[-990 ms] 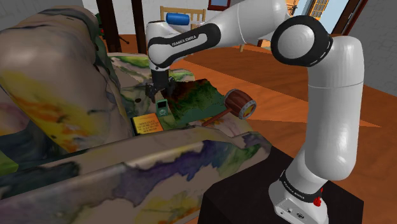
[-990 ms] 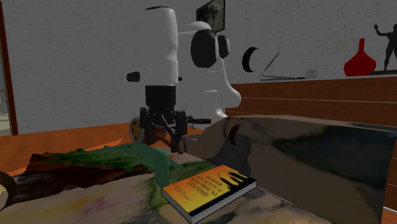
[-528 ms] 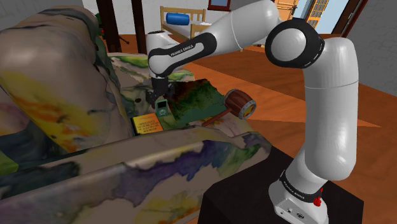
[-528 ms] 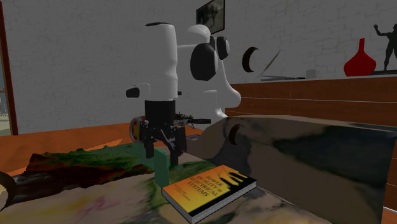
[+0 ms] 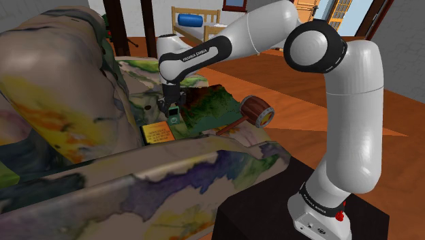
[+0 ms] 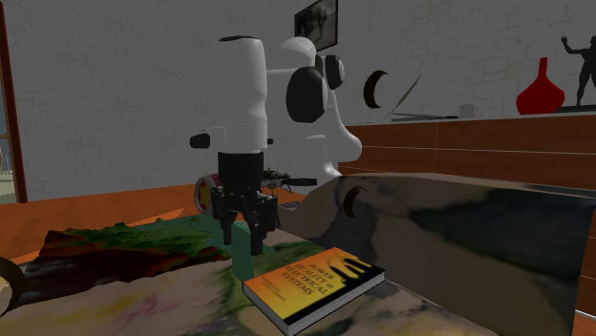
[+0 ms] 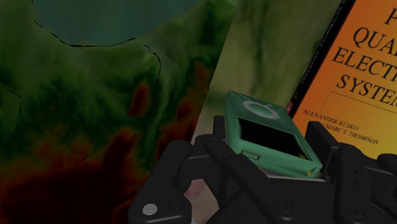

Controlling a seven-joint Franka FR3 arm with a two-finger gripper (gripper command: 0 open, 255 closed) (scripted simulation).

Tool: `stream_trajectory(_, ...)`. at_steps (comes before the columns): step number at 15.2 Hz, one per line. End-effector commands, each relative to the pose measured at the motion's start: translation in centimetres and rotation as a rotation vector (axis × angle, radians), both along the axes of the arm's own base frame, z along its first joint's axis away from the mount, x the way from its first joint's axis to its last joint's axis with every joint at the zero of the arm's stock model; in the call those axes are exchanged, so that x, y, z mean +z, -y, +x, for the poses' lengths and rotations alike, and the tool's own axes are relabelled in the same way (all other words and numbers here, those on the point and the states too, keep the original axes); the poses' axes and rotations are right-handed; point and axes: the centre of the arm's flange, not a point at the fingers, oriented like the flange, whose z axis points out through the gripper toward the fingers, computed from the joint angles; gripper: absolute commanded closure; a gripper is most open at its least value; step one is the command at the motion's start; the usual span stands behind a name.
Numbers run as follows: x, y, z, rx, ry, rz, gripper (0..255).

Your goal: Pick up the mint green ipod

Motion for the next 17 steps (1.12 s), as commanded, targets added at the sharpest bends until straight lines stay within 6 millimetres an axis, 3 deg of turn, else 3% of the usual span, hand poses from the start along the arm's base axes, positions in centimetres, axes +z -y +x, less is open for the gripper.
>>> stream_trajectory(1,-0.2,0.0,0.0,0.000,-0.003,-0.001,255)
stream_trajectory(3,-0.1,0.0,0.0,0.000,-0.003,-0.001,255)
stream_trajectory(17,7.3,0.0,0.0,0.000,-0.003,-0.001,255)
